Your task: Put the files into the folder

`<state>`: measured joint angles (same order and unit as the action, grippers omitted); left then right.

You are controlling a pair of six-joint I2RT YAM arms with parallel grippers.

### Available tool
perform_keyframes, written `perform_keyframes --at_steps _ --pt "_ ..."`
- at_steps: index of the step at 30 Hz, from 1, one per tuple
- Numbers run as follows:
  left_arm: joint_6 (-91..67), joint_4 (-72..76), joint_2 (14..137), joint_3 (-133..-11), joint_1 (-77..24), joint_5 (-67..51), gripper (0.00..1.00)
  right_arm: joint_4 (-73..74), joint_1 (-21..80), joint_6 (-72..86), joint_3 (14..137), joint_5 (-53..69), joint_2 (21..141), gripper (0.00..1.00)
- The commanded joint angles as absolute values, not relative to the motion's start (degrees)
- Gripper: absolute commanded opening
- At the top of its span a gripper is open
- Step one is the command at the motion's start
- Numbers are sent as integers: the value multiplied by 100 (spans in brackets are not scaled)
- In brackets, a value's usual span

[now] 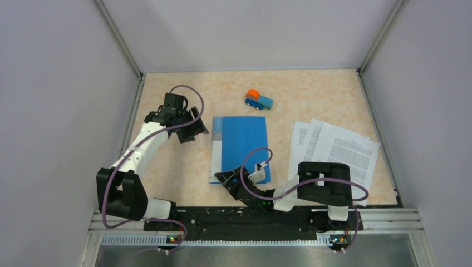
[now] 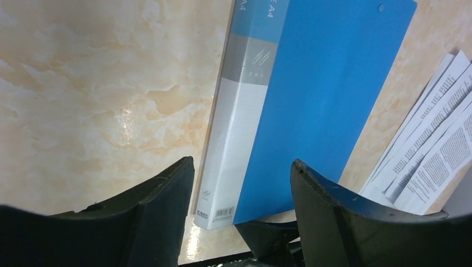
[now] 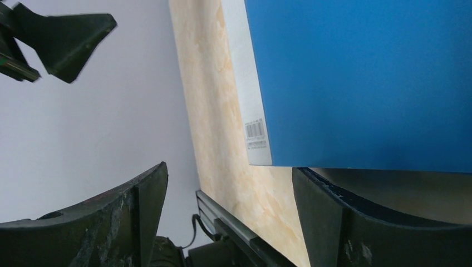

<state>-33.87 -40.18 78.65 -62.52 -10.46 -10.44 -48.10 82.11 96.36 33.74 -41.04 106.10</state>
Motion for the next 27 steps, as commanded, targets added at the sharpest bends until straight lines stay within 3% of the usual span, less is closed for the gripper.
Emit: perform_keyframes --at_steps 1,18,27 --pt "-3316 -4015 7781 -6215 -1002 -1083 68 -5707 8326 9821 3331 -4679 10779 80" --pt "-3607 -3406 8488 -5697 -1002 -1393 62 -6148 8332 10405 3121 -5001 11406 74" --pt "-3672 -3196 8739 -5482 -1002 -1550 58 -6524 8326 10520 2971 -5166 11665 65"
